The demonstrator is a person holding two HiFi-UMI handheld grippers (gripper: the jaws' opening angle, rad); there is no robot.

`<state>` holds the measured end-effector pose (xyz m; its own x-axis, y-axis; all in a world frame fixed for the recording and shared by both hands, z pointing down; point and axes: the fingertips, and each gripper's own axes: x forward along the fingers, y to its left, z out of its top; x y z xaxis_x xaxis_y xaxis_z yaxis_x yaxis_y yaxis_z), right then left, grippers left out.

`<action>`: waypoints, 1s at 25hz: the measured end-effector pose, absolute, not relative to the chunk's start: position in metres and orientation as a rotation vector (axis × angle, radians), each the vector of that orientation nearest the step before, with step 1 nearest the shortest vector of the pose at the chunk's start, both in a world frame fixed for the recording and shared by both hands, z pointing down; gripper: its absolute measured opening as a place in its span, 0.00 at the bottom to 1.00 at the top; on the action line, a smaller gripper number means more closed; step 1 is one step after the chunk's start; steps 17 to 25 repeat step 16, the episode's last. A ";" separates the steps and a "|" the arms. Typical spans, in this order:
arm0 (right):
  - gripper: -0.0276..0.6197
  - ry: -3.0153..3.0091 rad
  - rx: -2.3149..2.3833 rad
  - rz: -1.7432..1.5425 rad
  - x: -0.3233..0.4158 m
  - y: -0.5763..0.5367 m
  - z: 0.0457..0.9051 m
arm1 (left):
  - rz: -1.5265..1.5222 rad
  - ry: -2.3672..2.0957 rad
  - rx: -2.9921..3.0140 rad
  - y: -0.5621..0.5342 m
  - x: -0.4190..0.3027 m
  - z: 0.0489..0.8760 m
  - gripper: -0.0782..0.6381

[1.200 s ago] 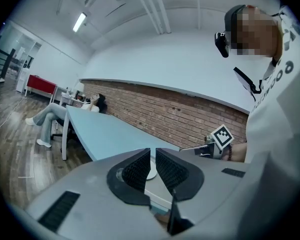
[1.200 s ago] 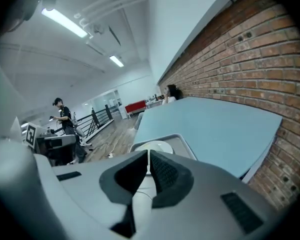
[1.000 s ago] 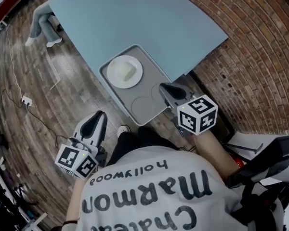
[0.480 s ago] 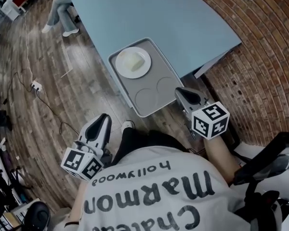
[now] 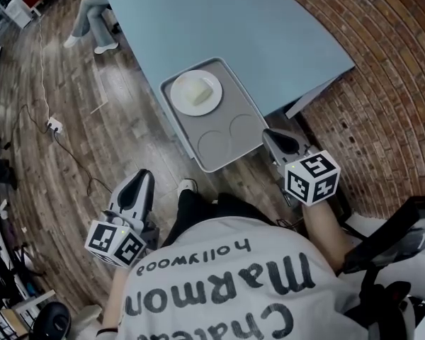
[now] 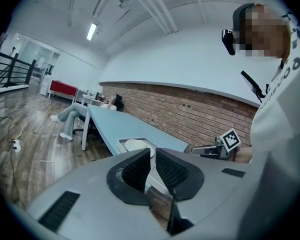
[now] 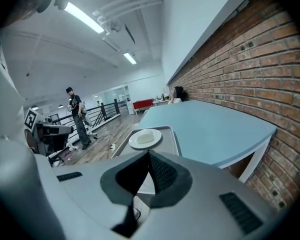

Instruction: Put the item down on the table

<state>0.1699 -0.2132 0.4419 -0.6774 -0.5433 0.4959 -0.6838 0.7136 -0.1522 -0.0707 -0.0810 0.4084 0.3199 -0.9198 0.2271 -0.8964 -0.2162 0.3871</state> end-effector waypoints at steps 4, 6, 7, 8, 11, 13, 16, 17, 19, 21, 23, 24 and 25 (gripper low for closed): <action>0.06 -2.513 0.954 0.436 0.172 -0.218 0.437 | -0.071 -1.615 2.142 -0.080 -0.072 0.408 0.16; 0.06 -2.512 0.958 0.429 0.175 -0.221 0.436 | -0.076 -1.619 2.146 -0.081 -0.071 0.406 0.16; 0.06 -2.512 0.959 0.430 0.175 -0.222 0.436 | -0.077 -1.621 2.148 -0.082 -0.071 0.405 0.16; 0.06 -2.513 0.957 0.429 0.176 -0.223 0.435 | -0.079 -1.623 2.151 -0.083 -0.071 0.404 0.16; 0.06 -2.515 0.947 0.408 0.176 -0.224 0.434 | -0.083 -1.627 2.157 -0.085 -0.070 0.402 0.16; 0.06 -2.513 0.948 0.393 0.177 -0.225 0.433 | -0.082 -1.628 2.160 -0.086 -0.069 0.401 0.16; 0.06 -2.505 0.965 0.374 0.180 -0.228 0.432 | -0.079 -1.630 2.161 -0.086 -0.069 0.400 0.16; 0.06 -2.505 0.965 0.374 0.180 -0.228 0.432 | -0.079 -1.630 2.161 -0.086 -0.069 0.400 0.16; 0.06 -2.505 0.965 0.374 0.180 -0.228 0.432 | -0.079 -1.630 2.161 -0.086 -0.069 0.400 0.16; 0.06 -2.505 0.965 0.374 0.180 -0.228 0.432 | -0.079 -1.630 2.161 -0.086 -0.069 0.400 0.16; 0.06 -2.505 0.965 0.374 0.180 -0.228 0.432 | -0.079 -1.630 2.161 -0.086 -0.069 0.400 0.16; 0.06 -2.505 0.965 0.374 0.180 -0.228 0.432 | -0.079 -1.630 2.161 -0.086 -0.069 0.400 0.16; 0.06 -2.505 0.965 0.374 0.180 -0.228 0.432 | -0.079 -1.630 2.161 -0.086 -0.069 0.400 0.16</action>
